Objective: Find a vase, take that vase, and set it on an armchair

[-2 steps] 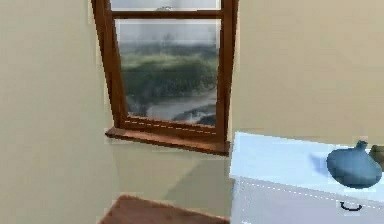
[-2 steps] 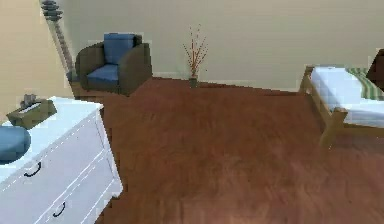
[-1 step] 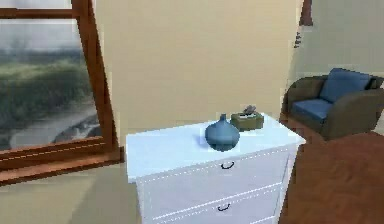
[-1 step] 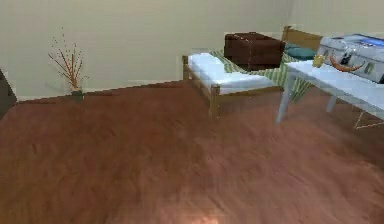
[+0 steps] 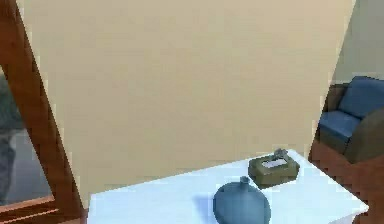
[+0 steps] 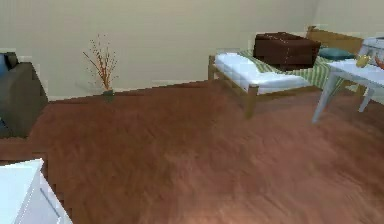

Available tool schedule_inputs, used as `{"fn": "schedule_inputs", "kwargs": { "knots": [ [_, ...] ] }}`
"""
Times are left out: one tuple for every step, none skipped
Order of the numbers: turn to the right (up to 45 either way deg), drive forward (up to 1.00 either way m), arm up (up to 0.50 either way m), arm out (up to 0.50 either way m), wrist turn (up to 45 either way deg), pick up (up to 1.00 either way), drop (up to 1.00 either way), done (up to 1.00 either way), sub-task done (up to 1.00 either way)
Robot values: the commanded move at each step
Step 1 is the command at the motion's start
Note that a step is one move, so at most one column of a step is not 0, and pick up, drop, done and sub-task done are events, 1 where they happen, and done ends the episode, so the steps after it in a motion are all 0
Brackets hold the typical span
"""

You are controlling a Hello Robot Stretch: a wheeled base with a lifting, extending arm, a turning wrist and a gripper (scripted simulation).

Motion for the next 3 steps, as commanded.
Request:
{"fn": "schedule_inputs", "kwargs": {
  "knots": [
    [-45.0,0.0,0.0,0.0,0.0,0.0,0.0,0.0,0.0],
    [-24.0,0.0,0.0,0.0,0.0,0.0,0.0,0.0,0.0],
    [0.0,0.0,0.5,0.0,0.0,0.0,0.0,0.0,0.0]
  ]
}}
